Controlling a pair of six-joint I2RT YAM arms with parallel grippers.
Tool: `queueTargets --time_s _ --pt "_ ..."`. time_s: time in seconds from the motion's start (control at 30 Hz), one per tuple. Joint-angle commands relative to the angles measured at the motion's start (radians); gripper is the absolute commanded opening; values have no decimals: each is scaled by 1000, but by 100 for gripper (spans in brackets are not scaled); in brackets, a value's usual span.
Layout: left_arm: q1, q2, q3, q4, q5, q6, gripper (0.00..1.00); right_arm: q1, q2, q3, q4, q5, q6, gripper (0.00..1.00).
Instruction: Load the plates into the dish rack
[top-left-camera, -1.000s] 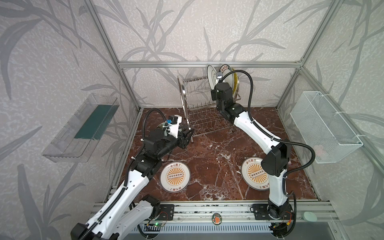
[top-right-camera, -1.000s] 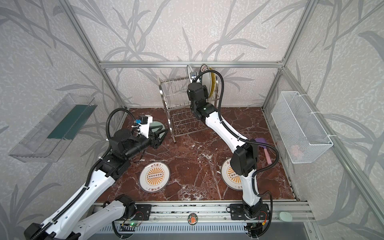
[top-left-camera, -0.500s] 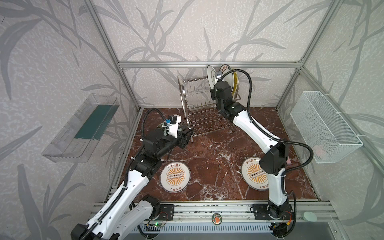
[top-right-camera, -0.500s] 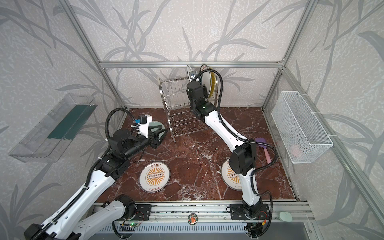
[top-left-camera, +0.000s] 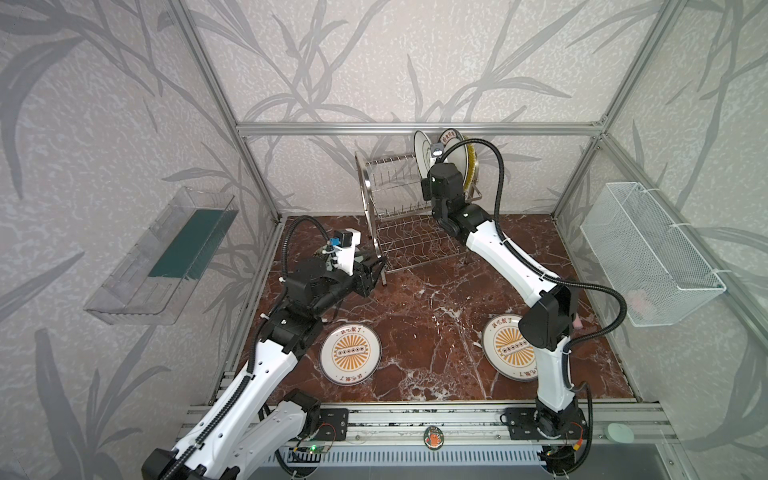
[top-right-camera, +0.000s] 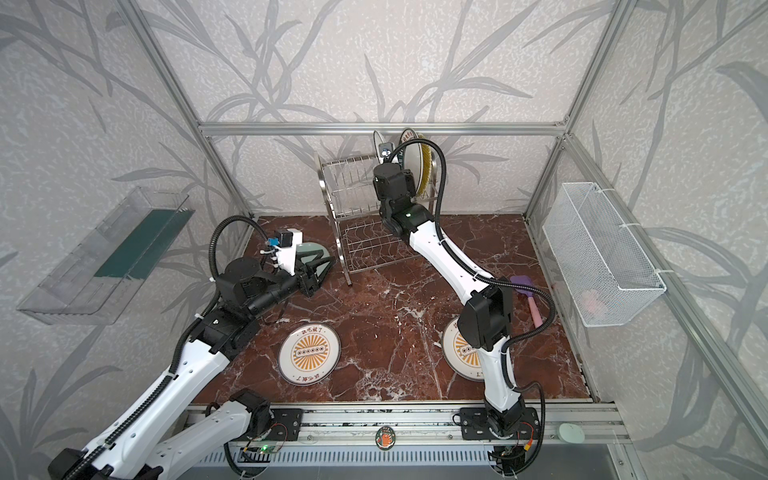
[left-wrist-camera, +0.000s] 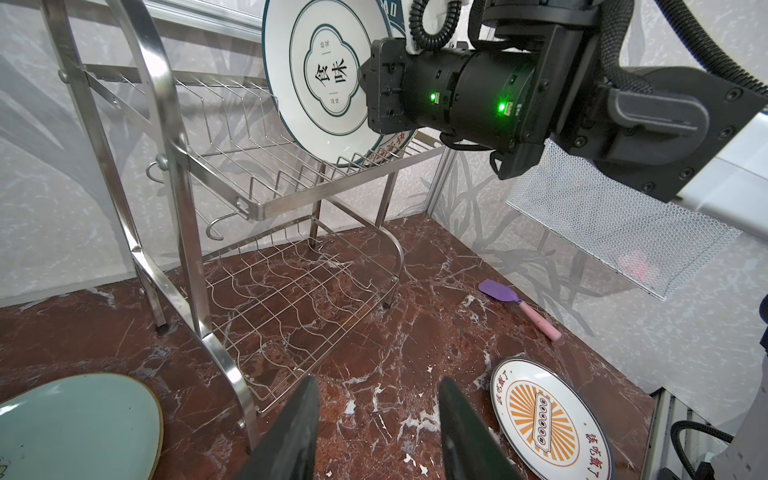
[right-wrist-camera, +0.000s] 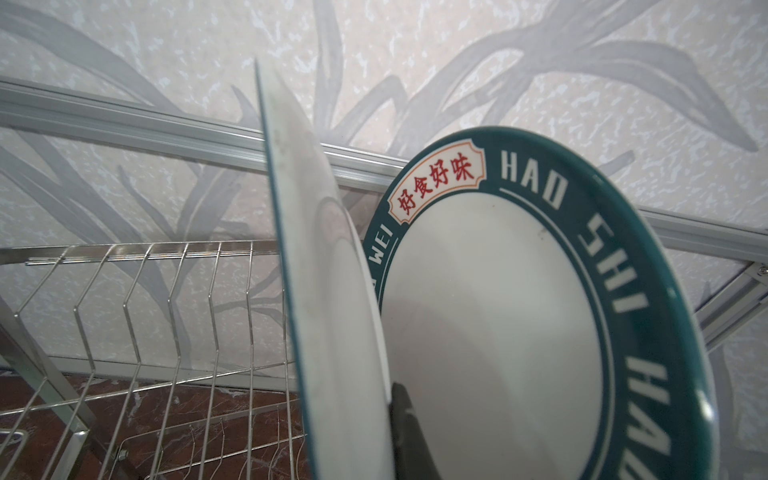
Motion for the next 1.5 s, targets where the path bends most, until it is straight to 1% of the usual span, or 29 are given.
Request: queueTargets --time_s 0.0,0.37,0.63,0.93,1.1,1.47 --pt "7 -18 4 13 16 -2 45 -4 -21 14 11 -8 21 13" --pt "12 -14 4 17 21 -8 46 -9 -44 -20 26 -14 20 20" --pt "17 -17 1 23 26 -11 45 -12 -62 -30 34 -29 13 36" --pt "20 -15 2 23 28 -13 45 -12 -94 -39 43 -49 -2 47" --pt "20 -4 6 26 7 -32 45 -12 -119 -47 45 -58 -14 60" --pt "22 8 13 19 -22 -45 45 -10 -199 -91 53 -103 -26 69"
